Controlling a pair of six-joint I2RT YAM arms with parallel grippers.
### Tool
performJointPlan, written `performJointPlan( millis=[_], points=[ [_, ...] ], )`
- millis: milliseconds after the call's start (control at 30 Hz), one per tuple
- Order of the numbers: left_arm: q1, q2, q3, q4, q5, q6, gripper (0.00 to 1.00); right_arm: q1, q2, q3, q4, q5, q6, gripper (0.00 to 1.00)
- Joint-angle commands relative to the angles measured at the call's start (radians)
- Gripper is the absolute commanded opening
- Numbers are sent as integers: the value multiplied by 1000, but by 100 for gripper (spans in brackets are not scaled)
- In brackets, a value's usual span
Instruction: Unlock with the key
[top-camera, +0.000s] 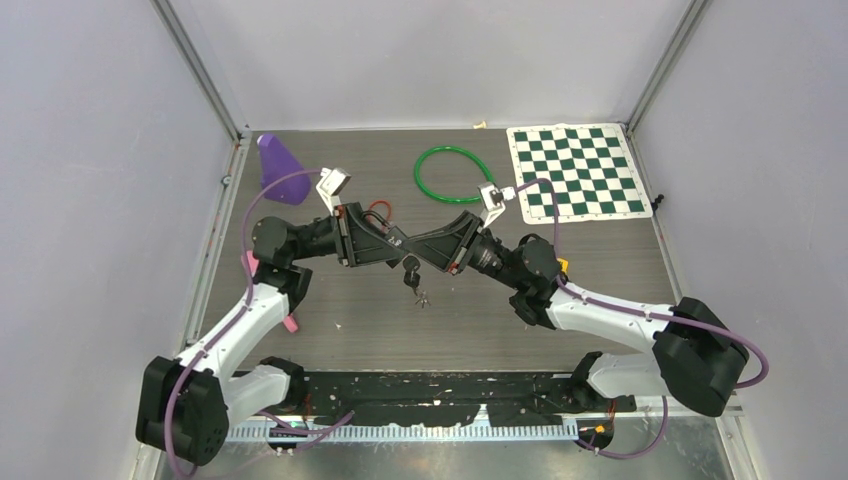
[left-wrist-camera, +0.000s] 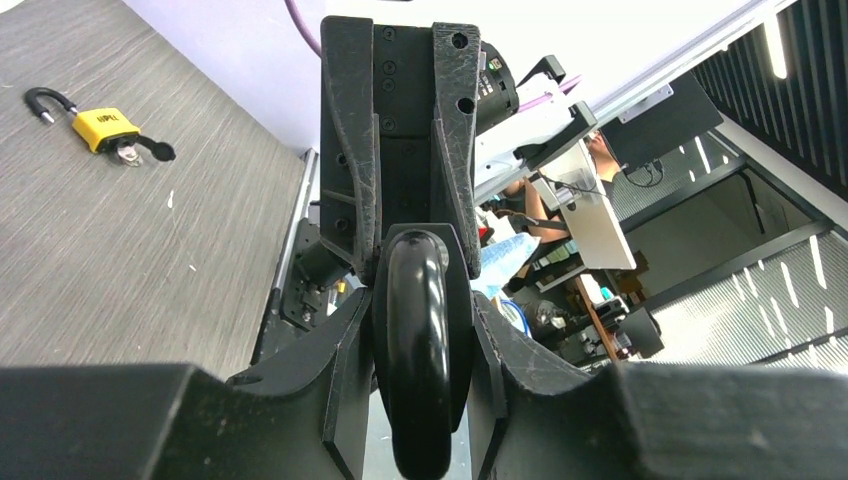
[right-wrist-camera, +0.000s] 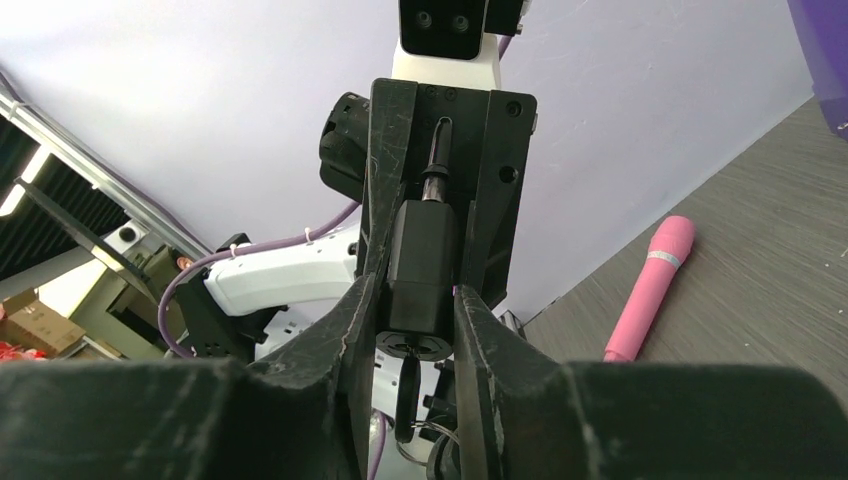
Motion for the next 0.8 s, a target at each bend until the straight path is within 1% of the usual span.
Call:
performJointPlan(
  millis=[0, 67, 133, 200, 333, 400, 533, 567, 667, 767],
  points=[
    [-16, -52, 44, 55, 23, -30, 8, 5, -4, 0, 36, 13, -26, 6],
    [-15, -57, 52, 28, 22, -28, 19, 5, -10, -1, 23, 15, -37, 5],
    [-6, -64, 59, -17, 12, -21, 34, 4, -20, -2, -1, 17, -59, 6],
    [11, -78, 61, -83, -7, 0, 45, 5, -32, -5, -31, 20, -83, 5],
    [45, -114, 84, -355, -57, 117, 57, 4, -64, -20, -74, 37, -128, 5],
    [58, -132, 93, -479, -94, 190, 59, 4, -71, -25, -93, 44, -144, 6],
    [76, -142, 112, -678, -156, 271, 58, 5, -69, -32, -101, 51, -155, 6],
    [79, -142, 121, -752, -172, 295, 57, 5, -68, -32, -101, 50, -159, 5],
    [87, -137, 153, -907, -218, 366, 51, 5, -65, -33, -116, 51, -170, 5],
    [95, -137, 183, -1023, -258, 427, 47, 6, -68, -37, -144, 61, -207, 5]
  ],
)
